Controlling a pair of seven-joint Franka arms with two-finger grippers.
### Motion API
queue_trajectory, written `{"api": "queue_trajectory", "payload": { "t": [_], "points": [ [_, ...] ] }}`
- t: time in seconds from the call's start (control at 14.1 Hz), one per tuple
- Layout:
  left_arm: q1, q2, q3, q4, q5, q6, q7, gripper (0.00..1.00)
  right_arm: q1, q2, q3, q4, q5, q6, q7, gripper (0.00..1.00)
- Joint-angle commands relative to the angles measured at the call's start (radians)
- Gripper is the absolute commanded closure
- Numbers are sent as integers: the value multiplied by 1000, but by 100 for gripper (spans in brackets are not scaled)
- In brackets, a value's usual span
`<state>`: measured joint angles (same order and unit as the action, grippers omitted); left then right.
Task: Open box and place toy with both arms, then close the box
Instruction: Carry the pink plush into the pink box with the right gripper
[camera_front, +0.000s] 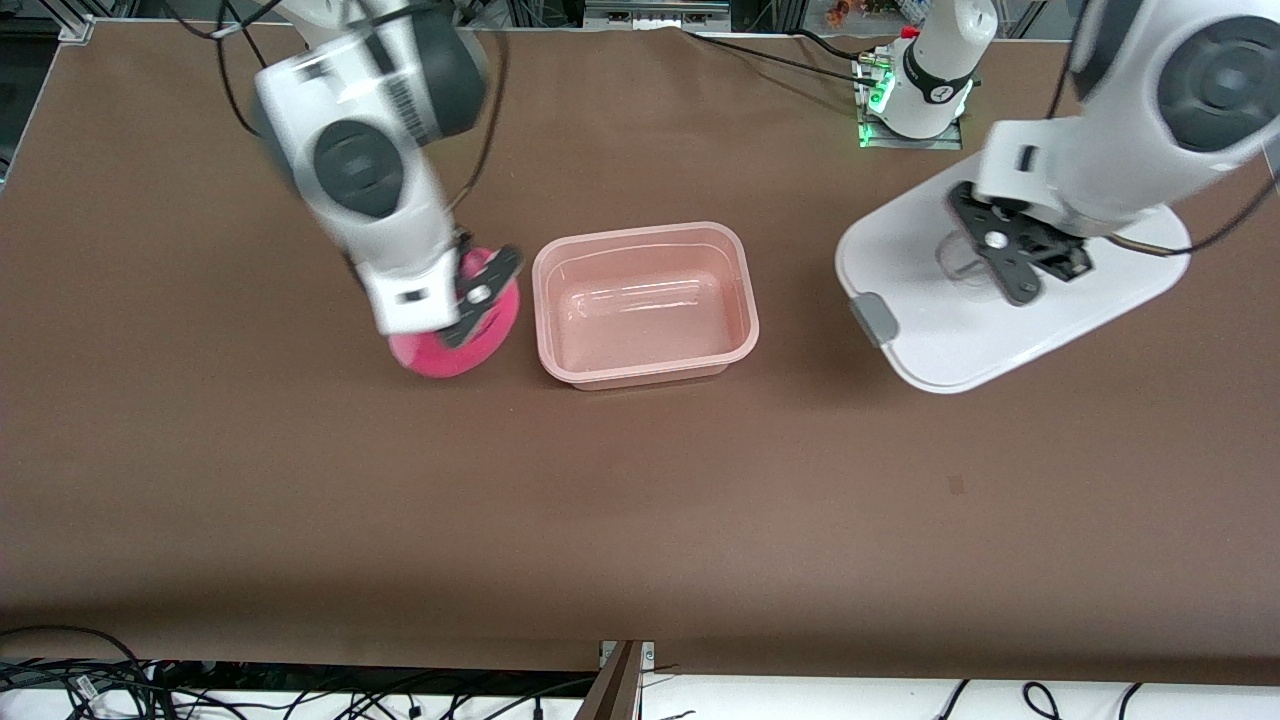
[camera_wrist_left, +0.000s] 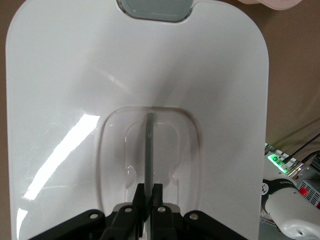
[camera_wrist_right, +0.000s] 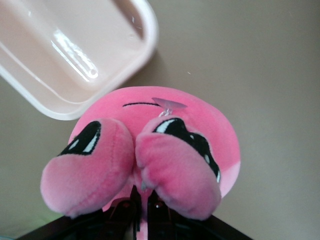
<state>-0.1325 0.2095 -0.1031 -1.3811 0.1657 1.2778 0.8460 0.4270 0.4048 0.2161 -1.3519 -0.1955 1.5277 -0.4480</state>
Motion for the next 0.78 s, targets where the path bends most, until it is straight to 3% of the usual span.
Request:
{"api": "queue_trajectory", "payload": {
  "t": [0.0,0.36,0.71],
  "points": [
    [68,27,-17,20,21,14,74,100,111,14,-7,28,-67,-21,30,100],
    [116,37,-18,20,12,52,139,100,202,80,-7,28,-188,38,92,100],
    [108,37,-24,22,12,60,137,100,245,144,-7,28,-223,126,135,100]
  ]
}}
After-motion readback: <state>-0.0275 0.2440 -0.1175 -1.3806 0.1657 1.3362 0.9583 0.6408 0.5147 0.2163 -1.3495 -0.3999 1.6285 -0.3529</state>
